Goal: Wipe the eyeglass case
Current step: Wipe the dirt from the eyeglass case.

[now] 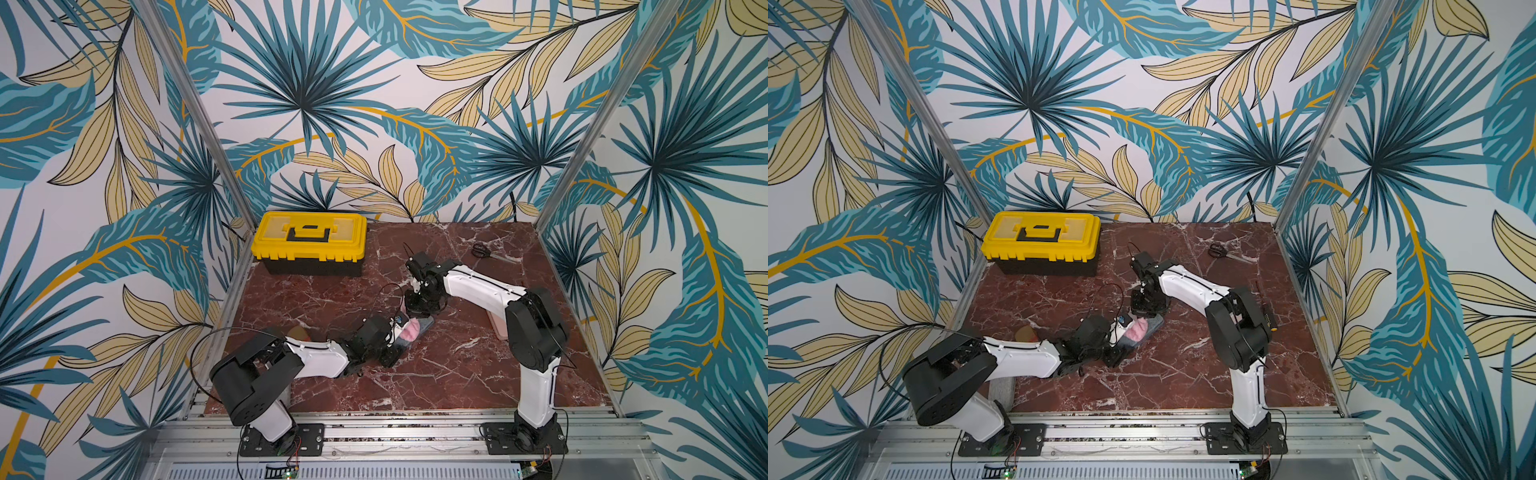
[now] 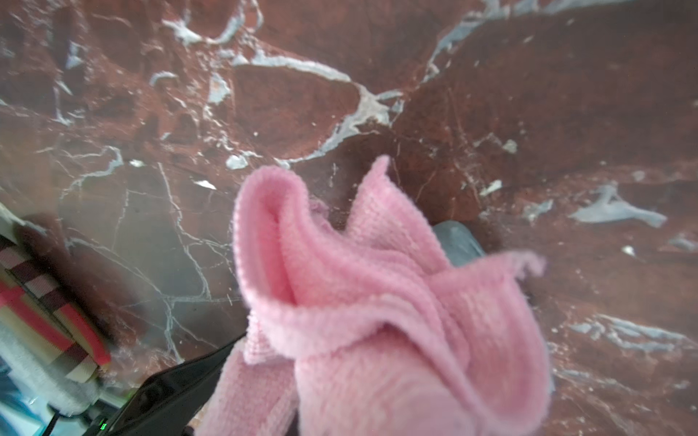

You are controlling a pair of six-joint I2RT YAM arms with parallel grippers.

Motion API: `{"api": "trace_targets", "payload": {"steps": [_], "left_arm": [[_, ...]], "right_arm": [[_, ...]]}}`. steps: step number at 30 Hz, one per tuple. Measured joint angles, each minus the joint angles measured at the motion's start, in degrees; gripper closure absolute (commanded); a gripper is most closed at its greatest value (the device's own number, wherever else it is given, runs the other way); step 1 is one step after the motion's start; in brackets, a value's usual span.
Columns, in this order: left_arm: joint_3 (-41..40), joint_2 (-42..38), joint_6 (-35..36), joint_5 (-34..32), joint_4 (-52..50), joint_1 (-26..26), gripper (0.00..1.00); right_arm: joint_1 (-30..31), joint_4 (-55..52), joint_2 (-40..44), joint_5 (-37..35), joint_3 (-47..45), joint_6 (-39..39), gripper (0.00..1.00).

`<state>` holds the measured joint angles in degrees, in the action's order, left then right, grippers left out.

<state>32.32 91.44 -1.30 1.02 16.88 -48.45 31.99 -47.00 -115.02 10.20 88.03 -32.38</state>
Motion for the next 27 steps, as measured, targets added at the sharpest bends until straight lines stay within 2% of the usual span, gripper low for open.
{"api": "trace_targets", "payload": {"steps": [5,8,11,14,18,21,24,27], "left_arm": [[-2.3,-2.1,0.0,-1.2,0.4,-1.1,0.64],[-2.8,-2.9,-0.2,-1.5,-0.2,-1.2,0.67],[-2.4,-3.0,-1.1,-1.4,-1.6,-1.2,0.69],[-2.2,-3.0,-2.3,-0.9,-2.1,-1.2,0.69],[-2.2,-2.8,-3.2,-0.4,-2.0,-1.2,0.71],[-2.1,-2.3,-3.4,0.1,-1.3,-1.1,0.72],[-2.1,-2.2,-3.9,0.3,-1.2,-1.0,0.73],[-2.0,-1.9,-5.0,0.3,-1.0,-0.9,0.73]], "right_arm": [[-4.4,-5.3,-2.3,-19.5,5.1,6.1,1.0],[-2.8,-7.5,-0.9,-23.8,3.8,7.0,1.0],[0.0,-7.2,4.7,-23.2,-2.3,5.3,1.0],[-0.5,-7.5,9.4,-21.9,-6.8,2.6,1.0],[-0.8,-4.9,7.9,-19.9,-6.9,-1.0,1.0],[1.8,0.0,7.3,-15.5,-9.7,-4.4,1.0],[4.5,2.0,8.7,-15.7,-10.9,-8.1,1.0],[7.8,5.7,10.3,-8.9,-12.4,-11.9,1.0]]}}
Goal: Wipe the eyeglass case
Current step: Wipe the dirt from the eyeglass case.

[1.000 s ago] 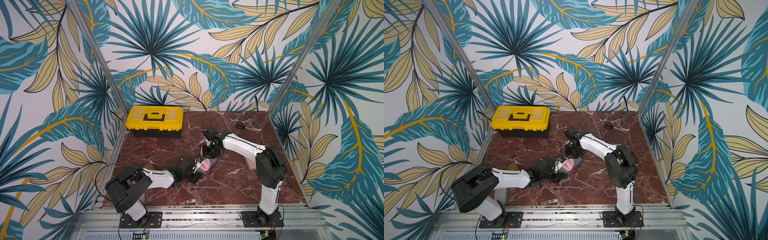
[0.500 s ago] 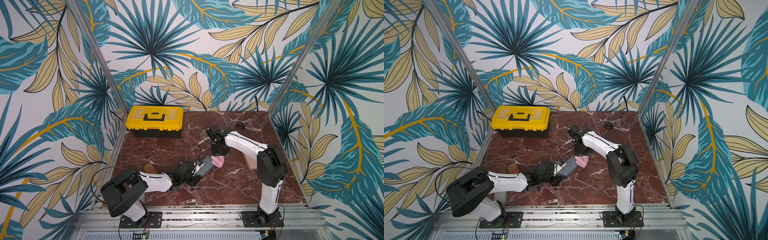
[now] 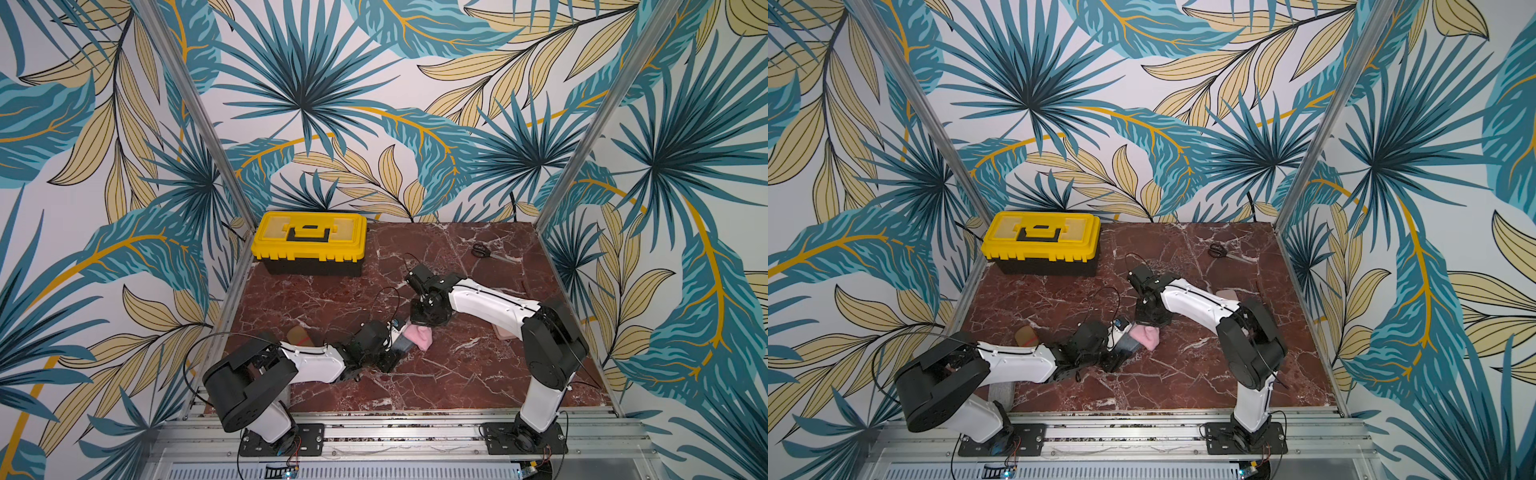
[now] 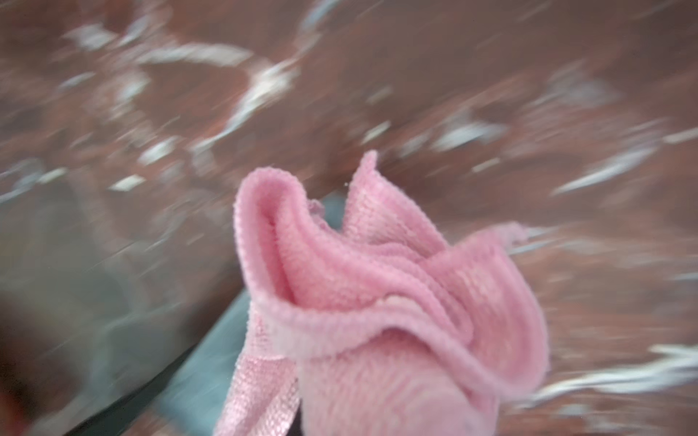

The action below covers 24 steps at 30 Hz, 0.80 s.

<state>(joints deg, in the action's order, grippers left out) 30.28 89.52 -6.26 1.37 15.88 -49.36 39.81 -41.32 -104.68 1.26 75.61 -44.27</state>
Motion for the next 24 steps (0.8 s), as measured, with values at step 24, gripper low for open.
{"api": "trace_targets", "payload": {"steps": [24], "left_arm": [[-0.1,0.1,1.4,0.2,1.0,0.1,0.73]], "right_arm": [[-4.8,-6.7,-13.0,5.8,17.5,11.4,1.0]]}}
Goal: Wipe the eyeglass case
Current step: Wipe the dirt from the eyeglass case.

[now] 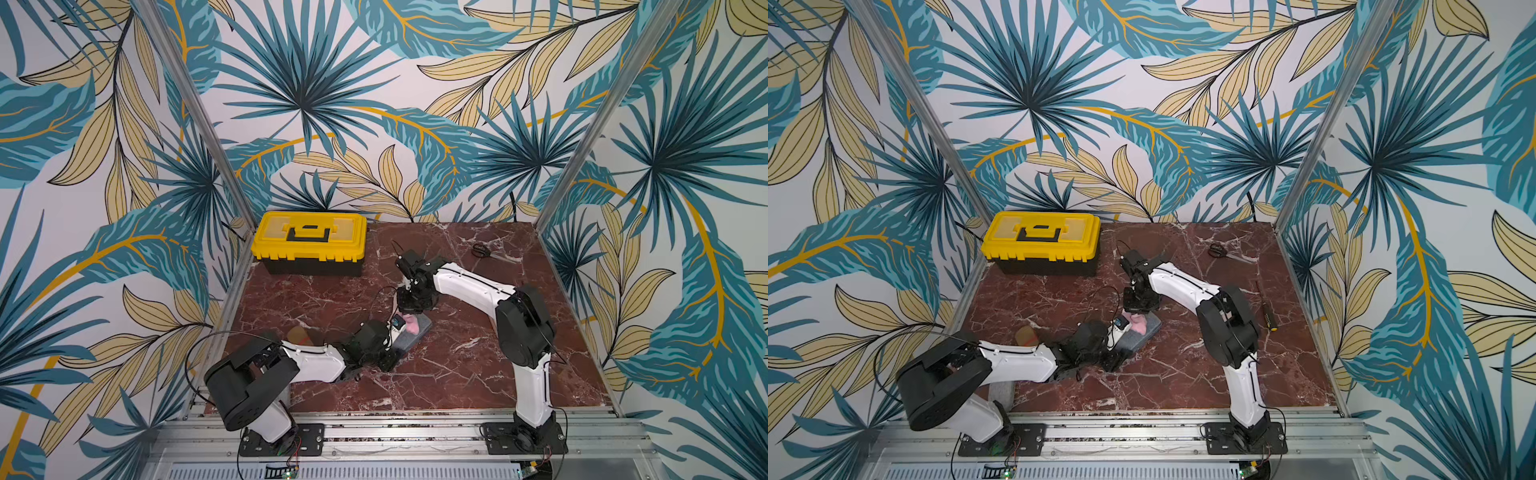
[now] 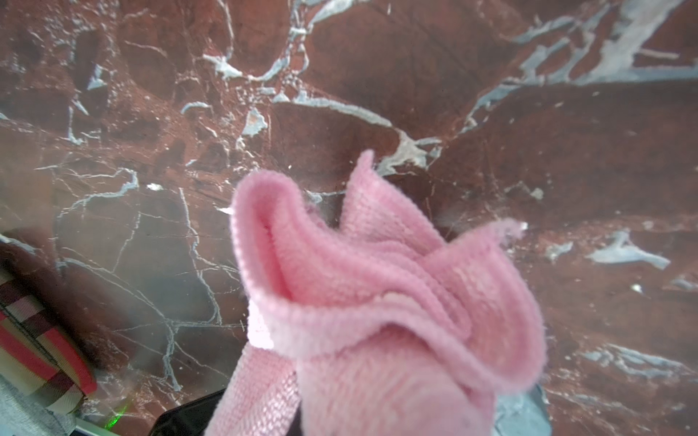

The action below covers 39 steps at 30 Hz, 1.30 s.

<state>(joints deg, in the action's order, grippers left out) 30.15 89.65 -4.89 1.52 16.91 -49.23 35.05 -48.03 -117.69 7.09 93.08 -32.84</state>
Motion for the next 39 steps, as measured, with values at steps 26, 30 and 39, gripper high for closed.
{"api": "trace_targets", "payload": {"steps": [26,30,39], "left_arm": [[-0.2,-0.1,0.1,-0.8,0.0,-1.4,0.77],[-0.2,-0.3,-0.5,-1.3,-0.3,-1.4,0.79],[-0.2,-0.7,-0.7,-2.4,-1.3,-1.6,0.8]], "right_arm": [[7.9,1.6,-6.9,6.5,3.9,0.3,1.0],[4.0,3.0,-6.9,11.0,2.3,0.2,1.0],[-0.6,-4.3,-6.9,-12.8,6.1,7.6,1.0]]}}
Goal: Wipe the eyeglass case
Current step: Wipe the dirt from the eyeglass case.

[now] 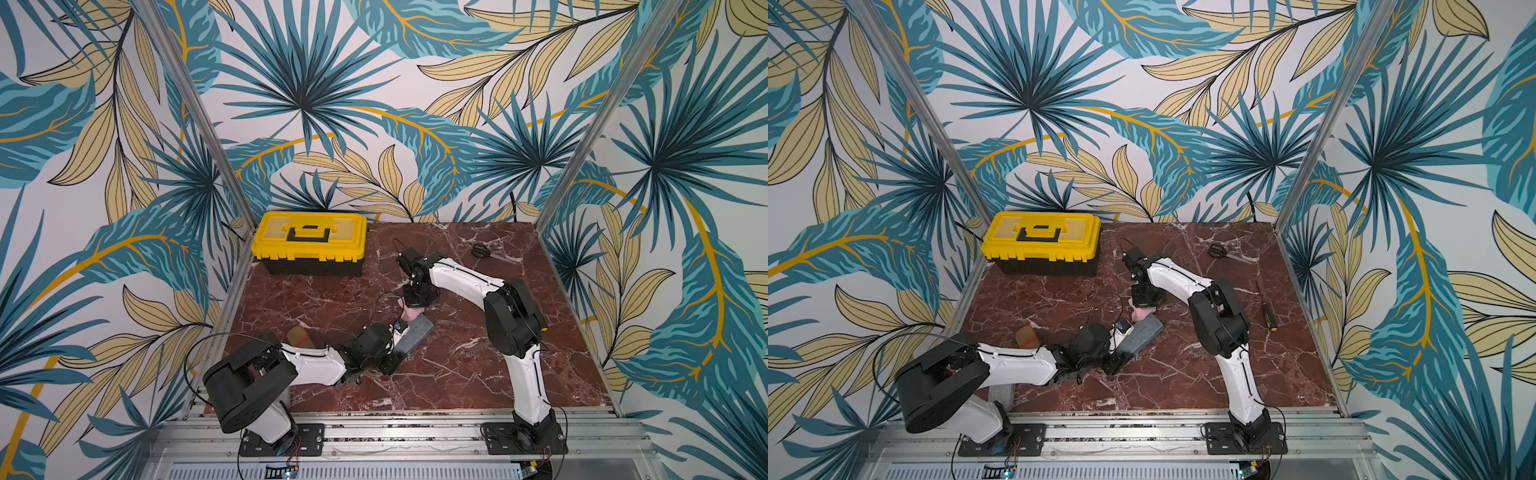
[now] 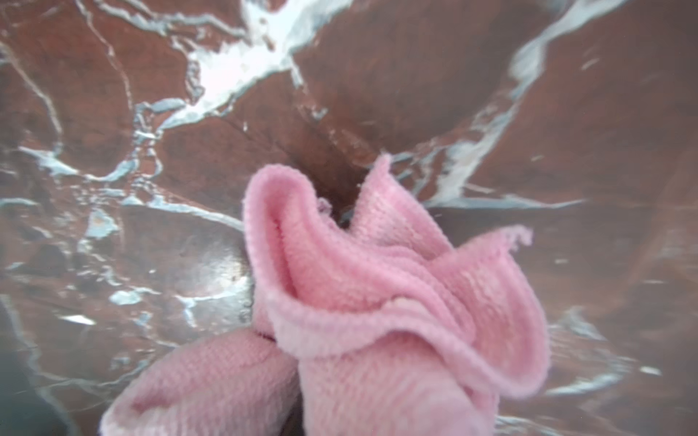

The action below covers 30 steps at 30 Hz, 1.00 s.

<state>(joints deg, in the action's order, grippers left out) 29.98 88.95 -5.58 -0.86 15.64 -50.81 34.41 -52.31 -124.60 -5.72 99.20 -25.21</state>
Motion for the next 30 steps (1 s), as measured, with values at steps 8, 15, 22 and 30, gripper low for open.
{"api": "trace_targets", "payload": {"steps": [8,15,22,30], "left_arm": [[0.2,0.0,-1.4,-0.2,-0.6,0.0,0.8],[0.3,0.0,-2.4,-1.2,-1.0,0.0,0.8],[0.5,0.1,-3.0,-1.7,-1.2,0.1,0.81],[2.6,0.2,-3.7,-1.6,-5.4,0.3,0.84]], "right_arm": [[6.7,0.5,-0.3,12.1,0.8,3.0,1.0],[-5.1,-3.0,-4.3,1.8,7.1,3.7,1.0],[-6.8,-1.6,-4.4,1.3,5.3,8.2,1.0],[-4.4,10.5,6.2,5.0,-12.3,9.5,1.0]]}}
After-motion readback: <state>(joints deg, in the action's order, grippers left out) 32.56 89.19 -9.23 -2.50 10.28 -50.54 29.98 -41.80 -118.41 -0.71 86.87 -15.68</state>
